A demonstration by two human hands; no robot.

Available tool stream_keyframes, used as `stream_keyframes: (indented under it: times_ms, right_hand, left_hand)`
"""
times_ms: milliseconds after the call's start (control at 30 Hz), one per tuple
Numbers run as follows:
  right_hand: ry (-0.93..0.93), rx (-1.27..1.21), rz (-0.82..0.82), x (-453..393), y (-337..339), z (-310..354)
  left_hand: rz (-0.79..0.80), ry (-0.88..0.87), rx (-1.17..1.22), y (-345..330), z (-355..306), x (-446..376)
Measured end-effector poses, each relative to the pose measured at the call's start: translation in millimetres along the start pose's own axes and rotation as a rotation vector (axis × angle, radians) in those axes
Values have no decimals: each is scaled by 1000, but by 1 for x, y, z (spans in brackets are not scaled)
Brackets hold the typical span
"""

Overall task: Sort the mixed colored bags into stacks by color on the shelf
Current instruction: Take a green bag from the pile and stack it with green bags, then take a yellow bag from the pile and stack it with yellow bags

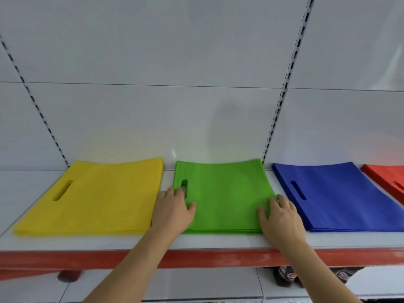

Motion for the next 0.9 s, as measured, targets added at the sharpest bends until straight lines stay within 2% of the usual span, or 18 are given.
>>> stream_keyframes:
  times_ms: [200,367,700,900]
  right_hand:
    - [39,51,-27,2,15,7]
    - [152,39,-41,8,23,37]
    - [495,-43,8,53,7,170]
    - [674,-79,32,110,5,269]
  left_hand:
    - [-69,30,-12,18,-1,0]
    - [-166,52,-66,43,4,17]
    - [-375,243,-32,83,81,103]
    - [-382,398,-88,104,163,169]
Point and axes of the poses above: each hand's wrist, its own x-axis away from the middle knuckle, its own y-axis out of the back of the hand, z = x × y, the point moved 10 cm from there along -x, towards the middle knuckle, and after that the axes turned 5 degrees about -y, right-handed, at the moved point
